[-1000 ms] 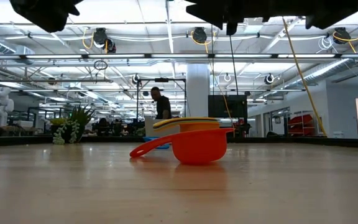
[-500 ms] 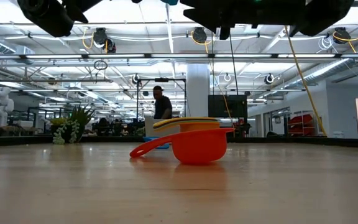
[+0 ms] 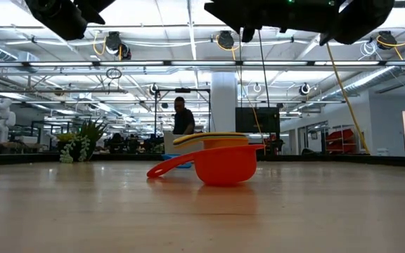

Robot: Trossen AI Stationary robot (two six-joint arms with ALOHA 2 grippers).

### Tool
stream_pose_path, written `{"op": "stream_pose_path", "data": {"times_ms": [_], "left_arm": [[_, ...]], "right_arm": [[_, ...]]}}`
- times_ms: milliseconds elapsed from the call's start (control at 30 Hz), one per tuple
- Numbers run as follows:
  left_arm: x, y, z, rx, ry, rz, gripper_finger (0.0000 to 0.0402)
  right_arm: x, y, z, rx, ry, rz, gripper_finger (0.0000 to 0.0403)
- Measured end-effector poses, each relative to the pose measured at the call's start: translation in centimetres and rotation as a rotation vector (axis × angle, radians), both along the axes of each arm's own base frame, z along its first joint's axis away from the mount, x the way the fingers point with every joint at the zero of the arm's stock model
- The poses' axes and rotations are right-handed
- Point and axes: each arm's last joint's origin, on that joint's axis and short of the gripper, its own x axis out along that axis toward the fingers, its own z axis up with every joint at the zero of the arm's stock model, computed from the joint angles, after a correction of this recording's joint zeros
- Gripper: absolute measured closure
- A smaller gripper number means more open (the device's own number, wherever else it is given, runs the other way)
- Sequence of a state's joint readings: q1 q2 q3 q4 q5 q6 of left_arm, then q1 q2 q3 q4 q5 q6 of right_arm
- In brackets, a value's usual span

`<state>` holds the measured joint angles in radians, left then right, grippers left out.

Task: Nest measuring cups in basket
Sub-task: Stack the light blue measuring cup into the yellow measuring cup

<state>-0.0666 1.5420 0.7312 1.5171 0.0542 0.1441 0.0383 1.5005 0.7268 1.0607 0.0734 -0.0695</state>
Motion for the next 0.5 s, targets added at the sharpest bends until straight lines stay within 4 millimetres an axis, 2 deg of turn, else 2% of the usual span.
{"op": "stream_pose_path", "data": {"times_ms": [300, 500], "left_arm": [[3.0, -0.2, -0.7, -0.003, 0.041, -0.047, 0.0393], [3.1, -0.2, -0.9, -0.009, 0.049, -0.059, 0.0392]], "right_arm": [[1.9, 0.2, -0.5, -0.037, 0.003, 0.035, 0.0273], [1.9, 0.2, -0.6, -0.04, 0.041, 0.045, 0.0287]]}}
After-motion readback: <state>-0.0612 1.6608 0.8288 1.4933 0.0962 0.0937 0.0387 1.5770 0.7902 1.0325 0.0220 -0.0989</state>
